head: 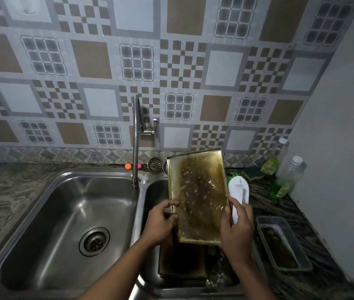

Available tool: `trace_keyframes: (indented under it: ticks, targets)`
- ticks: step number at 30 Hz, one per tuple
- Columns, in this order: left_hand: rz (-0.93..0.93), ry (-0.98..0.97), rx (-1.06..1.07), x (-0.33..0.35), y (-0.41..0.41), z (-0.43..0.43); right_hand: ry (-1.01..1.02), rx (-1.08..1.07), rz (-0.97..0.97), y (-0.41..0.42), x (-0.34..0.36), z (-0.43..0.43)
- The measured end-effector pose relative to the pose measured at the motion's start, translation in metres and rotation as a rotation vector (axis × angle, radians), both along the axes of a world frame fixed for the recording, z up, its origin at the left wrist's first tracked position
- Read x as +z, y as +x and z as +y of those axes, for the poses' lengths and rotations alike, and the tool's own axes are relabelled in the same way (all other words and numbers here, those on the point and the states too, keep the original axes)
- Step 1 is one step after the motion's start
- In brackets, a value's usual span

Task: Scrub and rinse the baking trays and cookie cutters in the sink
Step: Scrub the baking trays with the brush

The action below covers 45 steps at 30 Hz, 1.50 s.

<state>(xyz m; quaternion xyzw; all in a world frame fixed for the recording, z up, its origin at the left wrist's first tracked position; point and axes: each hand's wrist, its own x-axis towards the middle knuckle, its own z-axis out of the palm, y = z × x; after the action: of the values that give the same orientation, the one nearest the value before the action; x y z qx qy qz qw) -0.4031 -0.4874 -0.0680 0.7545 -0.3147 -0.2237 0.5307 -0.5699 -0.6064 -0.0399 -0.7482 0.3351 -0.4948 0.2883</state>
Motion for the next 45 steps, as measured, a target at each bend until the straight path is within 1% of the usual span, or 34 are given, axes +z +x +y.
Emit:
trace_keyframes:
  ticks: [3, 5, 8, 10, 12, 14, 17, 21, 24, 26, 28, 30, 34, 38, 40, 45]
  targets:
    - [-0.018, 0.042, 0.016, -0.007, -0.001, 0.007, 0.179, -0.001, 0.028, 0.003, -0.013, -0.010]
    - [-0.052, 0.125, 0.017, -0.015, 0.002, 0.017, 0.267, 0.032, 0.118, 0.007, -0.025, -0.015]
    - [-0.018, 0.271, 0.014, -0.027, 0.008, 0.040, 0.362, 0.083, 0.283, 0.016, -0.041, -0.005]
    - [-0.003, 0.332, 0.025, -0.032, 0.017, 0.060, 0.408, 0.157, 0.344, 0.025, -0.048, 0.010]
    - [-0.004, 0.385, 0.046, -0.031, 0.029, 0.082, 0.395, 0.210, 0.412, 0.042, -0.053, 0.028]
    - [0.001, 0.434, 0.084, -0.032, 0.050, 0.109, 0.379, 0.271, 0.429, 0.065, -0.056, 0.050]
    - [-0.029, 0.508, 0.159, -0.034, 0.093, 0.154, 0.376, 0.357, 0.449, 0.111, -0.056, 0.091]
    - [0.017, 0.554, 0.231, -0.040, 0.158, 0.217, 0.412, 0.433, 0.533, 0.181, -0.074, 0.151]
    - [-0.014, 0.622, 0.239, -0.058, 0.193, 0.244, 0.438, 0.424, 0.591, 0.216, -0.094, 0.177]
    - [-0.022, 0.679, 0.244, -0.077, 0.213, 0.257, 0.484, 0.379, 0.652, 0.238, -0.108, 0.192]
    - [-0.037, 0.741, 0.242, -0.089, 0.219, 0.264, 0.549, 0.325, 0.716, 0.248, -0.119, 0.201]
    - [-0.058, 0.762, 0.216, -0.105, 0.222, 0.269, 0.600, 0.280, 0.775, 0.256, -0.133, 0.210]
    - [-0.045, 0.784, 0.190, -0.139, 0.230, 0.272, 0.645, 0.219, 0.786, 0.266, -0.158, 0.223]
    - [0.000, 0.845, 0.191, -0.162, 0.244, 0.263, 0.654, 0.166, 0.806, 0.277, -0.172, 0.224]
    - [0.007, 0.819, 0.185, -0.173, 0.256, 0.257, 0.626, 0.135, 0.825, 0.284, -0.181, 0.221]
    - [-0.025, 0.776, 0.053, -0.198, 0.275, 0.251, 0.557, 0.063, 0.914, 0.299, -0.201, 0.221]
